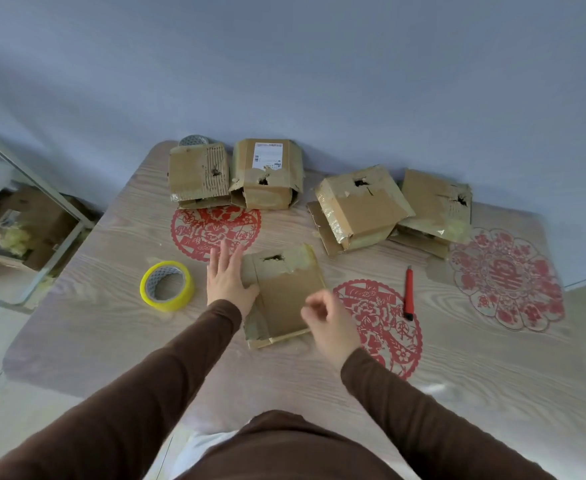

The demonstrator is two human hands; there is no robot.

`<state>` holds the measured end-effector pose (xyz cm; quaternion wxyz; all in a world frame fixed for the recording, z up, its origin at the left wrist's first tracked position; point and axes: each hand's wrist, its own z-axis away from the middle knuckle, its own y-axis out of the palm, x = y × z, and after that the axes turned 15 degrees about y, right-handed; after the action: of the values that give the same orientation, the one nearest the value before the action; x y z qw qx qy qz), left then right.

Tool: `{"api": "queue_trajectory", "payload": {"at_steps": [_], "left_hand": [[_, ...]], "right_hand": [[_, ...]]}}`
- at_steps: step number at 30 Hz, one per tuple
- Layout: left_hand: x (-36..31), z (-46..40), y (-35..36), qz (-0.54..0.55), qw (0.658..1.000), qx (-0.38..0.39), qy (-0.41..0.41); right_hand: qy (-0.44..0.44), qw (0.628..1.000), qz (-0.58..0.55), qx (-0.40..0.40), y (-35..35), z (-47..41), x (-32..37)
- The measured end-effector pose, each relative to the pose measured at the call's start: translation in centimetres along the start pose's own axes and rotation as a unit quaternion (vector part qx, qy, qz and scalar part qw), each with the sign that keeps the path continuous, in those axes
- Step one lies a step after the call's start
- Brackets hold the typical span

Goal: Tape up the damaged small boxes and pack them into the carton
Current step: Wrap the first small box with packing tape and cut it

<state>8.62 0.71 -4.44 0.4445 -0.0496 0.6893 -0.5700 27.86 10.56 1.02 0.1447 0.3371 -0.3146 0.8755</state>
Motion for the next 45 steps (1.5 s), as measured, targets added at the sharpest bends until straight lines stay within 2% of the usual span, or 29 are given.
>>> {"api": "queue_trajectory", "payload": {"at_steps": [2, 3, 5, 7, 9, 14, 20, 22, 25, 28, 35, 39, 45], "left_hand": [[-1.4, 0.6, 0.9, 0.054, 0.996, -0.037, -0.062], [-2.2, 0.7, 1.5, 0.073, 0.993, -0.037, -0.08], [-3.3, 0.8, 2.6, 0.094, 0.99, -0.028, -0.101], [-3.7, 0.6, 3.3, 0.106, 0.987, -0.026, -0.115], [-3.5, 0.6, 3.6, 0.102, 0.988, -0.018, -0.114], [-2.8, 1.8, 4.3, 0.141, 0.984, -0.02, -0.111], [-3.7, 0.8, 4.9, 0.175, 0.971, -0.074, -0.147], [-3.5, 0.9, 5.1, 0.221, 0.961, -0.074, -0.149], [-2.9, 1.1, 5.7, 0.319, 0.929, -0.066, -0.177], [-2.7, 1.3, 6.0, 0.374, 0.905, -0.07, -0.19], [-3.0, 1.1, 5.8, 0.414, 0.884, -0.08, -0.2], [-3.0, 0.9, 6.0, 0.408, 0.887, -0.078, -0.201], [-2.6, 1.3, 5.7, 0.385, 0.902, -0.051, -0.188]], "right_hand": [[-0.046, 0.995, 0.013, -0.089, -0.3, -2.9, 0.7], [-0.043, 0.994, 0.029, -0.094, -0.3, -4.4, 1.2], [0.001, 0.998, 0.033, -0.049, 0.1, -7.0, 2.1], [0.046, 0.999, -0.014, 0.022, 0.8, -8.2, 2.5], [0.068, 0.995, -0.041, 0.06, 1.8, -7.9, 2.2], [0.073, 0.993, -0.092, -0.006, 3.7, -6.2, -0.8], [0.099, 0.982, -0.145, -0.065, 4.0, -7.6, 0.6], [0.097, 0.98, -0.16, -0.063, 4.1, -7.7, 0.4], [0.098, 0.977, -0.182, -0.055, 4.6, -7.6, -0.2], [0.092, 0.979, -0.166, -0.08, 4.8, -8.0, -0.4], [0.134, 0.961, -0.23, -0.075, 4.4, -8.3, 0.6], [0.128, 0.969, -0.197, -0.081, 4.5, -8.7, 0.6], [0.089, 0.983, -0.155, -0.042, 4.5, -8.6, -0.6]]}}
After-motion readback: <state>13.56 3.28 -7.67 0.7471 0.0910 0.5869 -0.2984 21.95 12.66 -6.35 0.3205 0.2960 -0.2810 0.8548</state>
